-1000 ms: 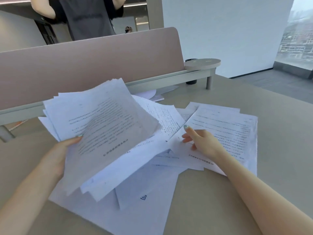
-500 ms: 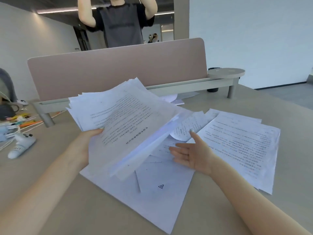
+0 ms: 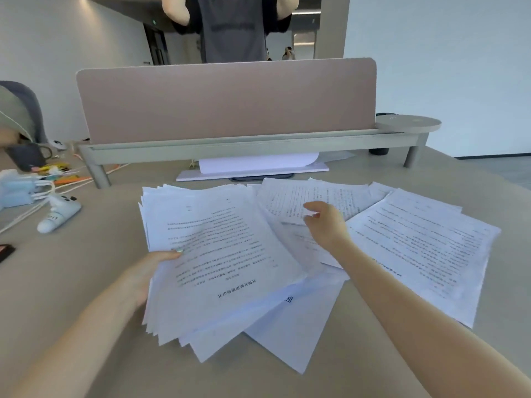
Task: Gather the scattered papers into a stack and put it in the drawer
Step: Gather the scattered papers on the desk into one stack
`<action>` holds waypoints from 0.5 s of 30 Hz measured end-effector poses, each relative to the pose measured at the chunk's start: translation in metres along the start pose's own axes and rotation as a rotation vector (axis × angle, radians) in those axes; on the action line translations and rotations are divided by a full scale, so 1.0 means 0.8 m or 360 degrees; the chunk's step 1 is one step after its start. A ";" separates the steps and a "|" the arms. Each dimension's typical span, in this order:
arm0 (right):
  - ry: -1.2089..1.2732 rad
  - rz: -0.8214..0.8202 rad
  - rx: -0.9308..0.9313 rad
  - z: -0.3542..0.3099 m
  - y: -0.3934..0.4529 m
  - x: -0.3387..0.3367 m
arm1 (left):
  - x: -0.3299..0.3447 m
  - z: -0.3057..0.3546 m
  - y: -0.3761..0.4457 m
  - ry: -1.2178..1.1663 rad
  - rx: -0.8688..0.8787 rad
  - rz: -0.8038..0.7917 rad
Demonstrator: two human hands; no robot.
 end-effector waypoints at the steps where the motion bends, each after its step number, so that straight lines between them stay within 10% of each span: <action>1: -0.0444 0.0013 -0.0153 0.001 0.005 -0.004 | -0.003 -0.004 0.003 0.0034 -0.0002 0.0018; 7: -0.1247 -0.0452 -0.0180 0.032 0.034 0.006 | 0.002 -0.019 0.024 0.0092 0.0076 0.0024; 15: -0.1753 -0.0166 -0.0320 0.002 0.048 0.020 | 0.001 -0.014 0.037 0.0021 0.0186 -0.0116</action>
Point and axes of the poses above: each hand's wrist, its own y-axis towards the middle knuckle, its own x-axis out of the palm, z = x × y, the point moved 5 cm from there along y, towards the middle knuckle, and after that the axes turned 3 degrees about -x, right-handed, at the moved point
